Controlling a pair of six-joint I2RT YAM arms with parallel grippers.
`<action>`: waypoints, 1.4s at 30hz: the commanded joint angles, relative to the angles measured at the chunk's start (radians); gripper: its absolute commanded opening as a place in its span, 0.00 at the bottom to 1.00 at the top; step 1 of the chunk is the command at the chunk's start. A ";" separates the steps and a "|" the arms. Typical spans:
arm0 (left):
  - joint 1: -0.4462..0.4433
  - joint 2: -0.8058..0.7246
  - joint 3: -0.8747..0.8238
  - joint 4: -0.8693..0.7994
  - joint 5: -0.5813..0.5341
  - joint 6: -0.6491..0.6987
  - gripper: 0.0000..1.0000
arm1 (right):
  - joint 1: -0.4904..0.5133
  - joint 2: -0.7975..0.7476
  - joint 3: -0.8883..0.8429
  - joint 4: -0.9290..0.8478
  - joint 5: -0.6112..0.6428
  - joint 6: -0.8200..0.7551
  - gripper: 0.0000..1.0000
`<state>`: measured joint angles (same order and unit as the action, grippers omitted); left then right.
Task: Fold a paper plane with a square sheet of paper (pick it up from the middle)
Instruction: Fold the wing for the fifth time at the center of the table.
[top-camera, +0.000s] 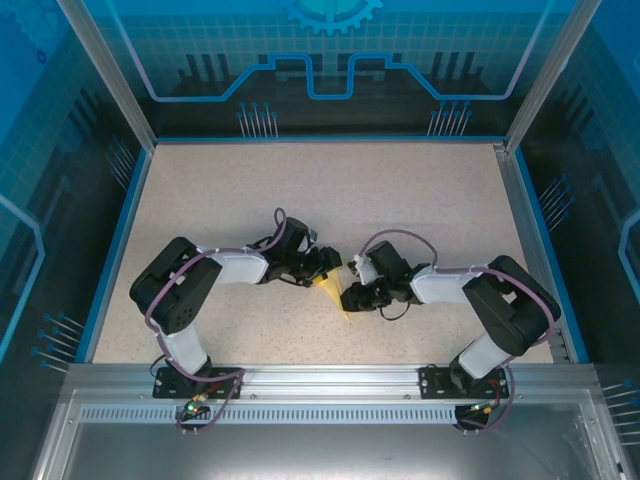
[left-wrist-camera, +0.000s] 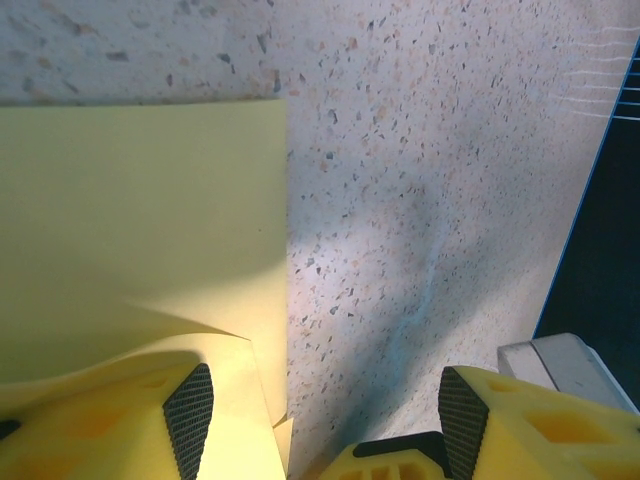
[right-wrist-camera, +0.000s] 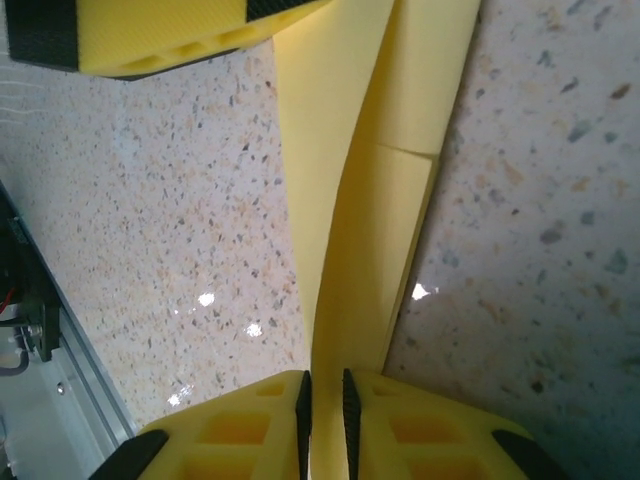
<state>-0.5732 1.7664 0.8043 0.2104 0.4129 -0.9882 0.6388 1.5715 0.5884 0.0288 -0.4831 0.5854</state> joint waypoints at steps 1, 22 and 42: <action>0.001 0.016 0.024 -0.032 0.002 0.025 0.65 | -0.010 -0.039 0.006 -0.089 -0.022 -0.009 0.21; 0.000 0.025 0.045 -0.044 0.013 0.031 0.65 | -0.007 0.059 -0.044 -0.134 -0.002 -0.019 0.12; 0.000 0.032 0.064 -0.052 0.033 0.042 0.65 | -0.005 -0.040 0.074 -0.027 0.052 0.054 0.37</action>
<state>-0.5732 1.7855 0.8433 0.1802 0.4229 -0.9672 0.6342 1.5063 0.6350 -0.0353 -0.4416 0.6144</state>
